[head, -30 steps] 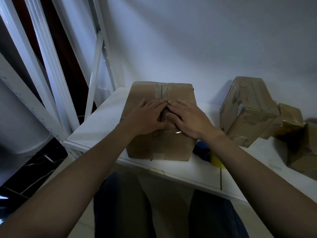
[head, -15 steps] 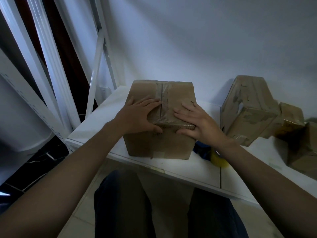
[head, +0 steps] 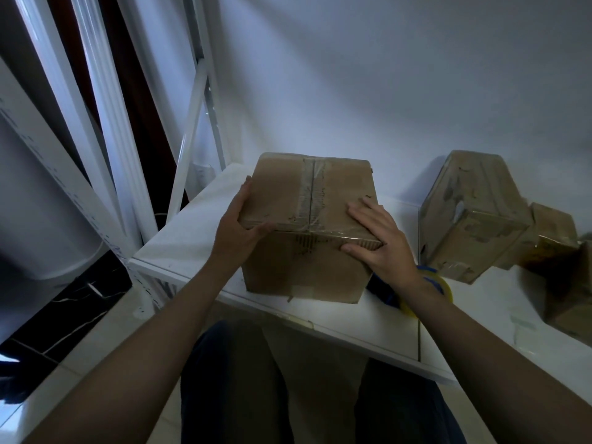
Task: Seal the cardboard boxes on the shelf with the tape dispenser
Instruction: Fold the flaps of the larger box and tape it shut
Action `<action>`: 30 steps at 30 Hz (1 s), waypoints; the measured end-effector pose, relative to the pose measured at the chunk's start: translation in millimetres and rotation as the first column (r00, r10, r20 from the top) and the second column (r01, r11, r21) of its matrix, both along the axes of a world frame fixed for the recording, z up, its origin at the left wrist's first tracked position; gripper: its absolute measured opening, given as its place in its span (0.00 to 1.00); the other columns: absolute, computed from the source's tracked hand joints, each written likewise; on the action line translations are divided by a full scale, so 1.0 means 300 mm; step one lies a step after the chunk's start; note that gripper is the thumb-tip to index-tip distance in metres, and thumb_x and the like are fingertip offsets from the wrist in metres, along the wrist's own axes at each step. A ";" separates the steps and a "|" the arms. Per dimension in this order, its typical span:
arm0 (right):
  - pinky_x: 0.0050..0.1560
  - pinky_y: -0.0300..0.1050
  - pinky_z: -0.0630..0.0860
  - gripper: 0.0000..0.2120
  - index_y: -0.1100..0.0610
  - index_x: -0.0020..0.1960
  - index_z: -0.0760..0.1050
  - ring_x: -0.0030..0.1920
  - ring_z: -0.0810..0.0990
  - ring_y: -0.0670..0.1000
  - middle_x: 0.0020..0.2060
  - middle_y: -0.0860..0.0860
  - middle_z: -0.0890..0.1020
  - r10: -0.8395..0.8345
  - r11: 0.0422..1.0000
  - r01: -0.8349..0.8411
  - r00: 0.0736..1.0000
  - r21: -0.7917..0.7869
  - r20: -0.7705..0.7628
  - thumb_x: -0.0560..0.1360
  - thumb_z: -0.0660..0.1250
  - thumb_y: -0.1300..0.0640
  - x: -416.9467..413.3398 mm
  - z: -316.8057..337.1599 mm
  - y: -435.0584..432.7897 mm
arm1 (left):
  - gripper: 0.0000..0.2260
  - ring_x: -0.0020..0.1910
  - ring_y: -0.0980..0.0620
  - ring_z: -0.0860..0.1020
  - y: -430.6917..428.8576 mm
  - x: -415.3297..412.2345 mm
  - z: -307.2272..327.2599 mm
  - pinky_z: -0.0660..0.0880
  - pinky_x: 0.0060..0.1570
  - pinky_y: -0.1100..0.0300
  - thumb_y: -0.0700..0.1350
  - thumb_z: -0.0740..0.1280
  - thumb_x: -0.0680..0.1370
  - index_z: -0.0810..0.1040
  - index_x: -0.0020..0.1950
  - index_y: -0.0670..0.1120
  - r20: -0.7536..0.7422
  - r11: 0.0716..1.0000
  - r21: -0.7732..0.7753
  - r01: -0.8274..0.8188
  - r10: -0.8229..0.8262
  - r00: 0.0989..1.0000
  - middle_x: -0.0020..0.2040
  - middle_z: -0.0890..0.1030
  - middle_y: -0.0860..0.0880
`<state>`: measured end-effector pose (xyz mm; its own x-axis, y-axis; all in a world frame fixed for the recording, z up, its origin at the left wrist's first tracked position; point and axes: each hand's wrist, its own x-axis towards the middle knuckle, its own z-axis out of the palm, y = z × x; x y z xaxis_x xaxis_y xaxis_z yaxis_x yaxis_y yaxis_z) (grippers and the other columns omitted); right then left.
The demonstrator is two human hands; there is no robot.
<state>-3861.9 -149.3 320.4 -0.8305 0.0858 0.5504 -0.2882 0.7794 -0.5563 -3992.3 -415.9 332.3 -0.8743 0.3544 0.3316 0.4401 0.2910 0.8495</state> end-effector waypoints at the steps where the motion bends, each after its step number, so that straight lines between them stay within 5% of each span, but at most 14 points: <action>1: 0.78 0.55 0.59 0.36 0.55 0.77 0.67 0.78 0.60 0.48 0.76 0.48 0.68 -0.013 1.000 0.014 0.999 -0.024 0.031 0.73 0.75 0.48 0.000 -0.001 -0.009 | 0.37 0.70 0.59 0.64 0.007 0.008 -0.007 0.61 0.63 0.73 0.61 0.68 0.73 0.55 0.78 0.60 0.046 0.999 0.029 -0.020 0.018 0.999 0.78 0.63 0.54; 6: 0.74 0.33 0.60 0.52 0.49 0.82 0.42 0.76 0.57 0.36 0.79 0.37 0.53 -0.056 0.914 0.124 0.982 -0.387 0.180 0.72 0.75 0.47 0.005 -0.003 -0.080 | 0.36 0.67 0.58 0.67 0.017 0.021 -0.004 0.64 0.65 0.63 0.61 0.64 0.78 0.54 0.81 0.51 0.213 0.991 0.132 -0.032 0.004 0.977 0.75 0.68 0.52; 10: 0.68 0.30 0.67 0.49 0.53 0.81 0.44 0.69 0.65 0.37 0.70 0.32 0.63 -0.105 0.834 0.225 0.961 -0.503 0.255 0.73 0.74 0.50 0.007 -0.019 -0.113 | 0.29 0.67 0.58 0.66 -0.011 0.009 0.011 0.63 0.64 0.67 0.56 0.60 0.82 0.56 0.81 0.49 0.246 1.000 0.024 0.020 -0.025 0.969 0.70 0.67 0.57; 13: 0.71 0.54 0.72 0.50 0.48 0.80 0.48 0.71 0.71 0.49 0.73 0.44 0.69 -0.114 0.846 0.273 0.932 -0.459 0.345 0.69 0.73 0.35 0.015 -0.008 -0.102 | 0.45 0.73 0.48 0.69 -0.053 -0.028 -0.001 0.64 0.74 0.51 0.78 0.53 0.71 0.63 0.79 0.50 0.244 0.974 -0.222 0.045 0.010 0.970 0.75 0.70 0.51; 17: 0.76 0.65 0.61 0.55 0.50 0.81 0.43 0.79 0.57 0.62 0.78 0.47 0.63 -0.214 0.888 0.355 0.882 -0.293 0.421 0.69 0.68 0.26 0.028 0.014 -0.093 | 0.62 0.76 0.39 0.64 -0.075 -0.042 -0.002 0.63 0.73 0.37 0.86 0.47 0.59 0.46 0.82 0.47 0.254 0.886 -0.463 0.013 0.118 0.960 0.80 0.61 0.45; 19: 0.79 0.62 0.51 0.55 0.57 0.81 0.40 0.80 0.49 0.63 0.79 0.50 0.61 -0.289 0.893 0.413 0.830 -0.176 0.477 0.73 0.67 0.31 0.044 0.028 -0.096 | 0.65 0.77 0.38 0.62 -0.083 -0.032 -0.007 0.58 0.74 0.35 0.87 0.47 0.57 0.41 0.82 0.46 0.217 0.846 -0.533 -0.017 0.157 0.963 0.81 0.59 0.44; 21: 0.79 0.61 0.50 0.53 0.63 0.78 0.48 0.78 0.55 0.64 0.75 0.56 0.66 -0.342 0.908 0.417 0.806 -0.052 0.483 0.71 0.64 0.27 0.066 0.051 -0.092 | 0.65 0.78 0.38 0.59 -0.096 -0.036 -0.033 0.54 0.75 0.35 0.87 0.49 0.58 0.39 0.81 0.45 0.188 0.801 -0.598 -0.027 0.174 0.967 0.81 0.56 0.43; 23: 0.79 0.62 0.50 0.58 0.63 0.79 0.47 0.79 0.54 0.63 0.77 0.60 0.59 -0.366 0.919 0.388 0.778 0.068 0.511 0.66 0.61 0.23 0.080 0.063 -0.077 | 0.65 0.78 0.37 0.60 -0.104 -0.030 -0.045 0.58 0.74 0.33 0.87 0.52 0.57 0.36 0.80 0.47 0.212 0.820 -0.572 -0.013 0.163 0.964 0.81 0.57 0.42; 26: 0.79 0.62 0.45 0.59 0.49 0.81 0.33 0.81 0.39 0.59 0.81 0.53 0.38 -0.310 0.937 0.349 0.827 0.004 0.469 0.67 0.66 0.27 0.100 0.082 -0.055 | 0.59 0.78 0.37 0.59 -0.101 0.016 -0.005 0.63 0.72 0.33 0.82 0.57 0.63 0.34 0.80 0.52 0.058 0.854 -0.510 -0.106 0.156 0.986 0.81 0.56 0.42; 28: 0.77 0.58 0.47 0.50 0.37 0.79 0.35 0.81 0.38 0.56 0.81 0.46 0.35 -0.277 0.959 0.283 0.899 0.033 0.339 0.72 0.66 0.31 0.111 0.103 -0.053 | 0.50 0.80 0.38 0.54 -0.082 0.047 0.040 0.61 0.72 0.33 0.77 0.57 0.70 0.39 0.81 0.54 -0.183 0.849 -0.487 -0.207 0.133 0.974 0.82 0.51 0.43; 30: 0.75 0.50 0.48 0.42 0.36 0.80 0.41 0.81 0.39 0.54 0.81 0.45 0.37 -0.227 0.973 0.204 0.927 0.108 0.299 0.76 0.64 0.36 0.108 0.124 -0.073 | 0.45 0.80 0.39 0.52 -0.047 0.064 0.072 0.60 0.72 0.34 0.75 0.55 0.72 0.43 0.82 0.55 -0.308 0.843 -0.483 -0.237 0.090 0.947 0.83 0.48 0.45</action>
<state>-3829.4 -171.3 357.6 -0.9259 0.2508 0.2825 0.0675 0.8456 -0.5295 -3973.1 -430.1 353.9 -0.8404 0.3964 0.3696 0.5317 0.7356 0.4198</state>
